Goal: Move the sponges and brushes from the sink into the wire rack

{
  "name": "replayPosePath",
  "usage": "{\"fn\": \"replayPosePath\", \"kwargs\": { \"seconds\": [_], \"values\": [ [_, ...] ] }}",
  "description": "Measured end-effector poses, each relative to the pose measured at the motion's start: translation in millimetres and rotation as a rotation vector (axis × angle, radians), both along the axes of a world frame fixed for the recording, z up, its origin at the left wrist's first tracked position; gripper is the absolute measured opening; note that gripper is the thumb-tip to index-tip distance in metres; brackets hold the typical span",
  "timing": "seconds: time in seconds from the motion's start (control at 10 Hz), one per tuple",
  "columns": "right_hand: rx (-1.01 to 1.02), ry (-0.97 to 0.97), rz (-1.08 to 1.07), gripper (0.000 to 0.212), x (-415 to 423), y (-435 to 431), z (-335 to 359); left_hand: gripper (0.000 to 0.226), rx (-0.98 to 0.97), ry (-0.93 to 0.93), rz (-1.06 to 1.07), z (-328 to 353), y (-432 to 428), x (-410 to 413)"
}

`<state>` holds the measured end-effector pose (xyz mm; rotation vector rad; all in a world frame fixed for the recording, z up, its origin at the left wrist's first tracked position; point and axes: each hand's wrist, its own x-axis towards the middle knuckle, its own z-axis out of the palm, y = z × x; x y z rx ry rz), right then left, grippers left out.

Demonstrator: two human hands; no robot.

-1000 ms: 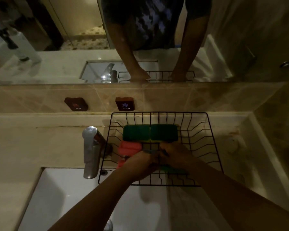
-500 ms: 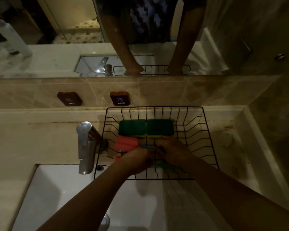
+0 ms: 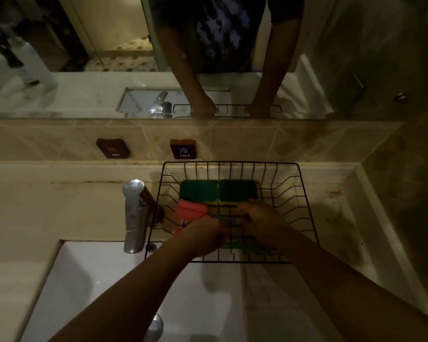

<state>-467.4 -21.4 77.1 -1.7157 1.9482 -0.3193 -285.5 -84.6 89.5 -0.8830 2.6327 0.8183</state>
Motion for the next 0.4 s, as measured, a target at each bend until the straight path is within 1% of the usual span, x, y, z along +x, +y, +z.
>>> {"fn": "replayPosePath", "kwargs": {
  "seconds": [0.1, 0.2, 0.3, 0.4],
  "values": [
    [0.022, 0.003, -0.017, 0.012, 0.9, 0.0, 8.5, 0.018, -0.014, 0.028, 0.002, 9.0, 2.9, 4.7],
    [-0.023, 0.005, -0.034, 0.009, 10.8, 7.6, 16.1, 0.020, -0.064, 0.070, -0.030, 21.4, 8.0, 13.3],
    [-0.073, 0.017, -0.068, 0.007, 21.1, 20.5, 26.3, 0.025, -0.127, 0.066, 0.086, 38.5, 13.3, 25.2],
    [-0.110, -0.032, -0.056, 0.009, 40.9, 31.5, 40.1, 0.030, -0.096, 0.107, 0.213, 49.9, 18.0, 42.0]
  ]
}}
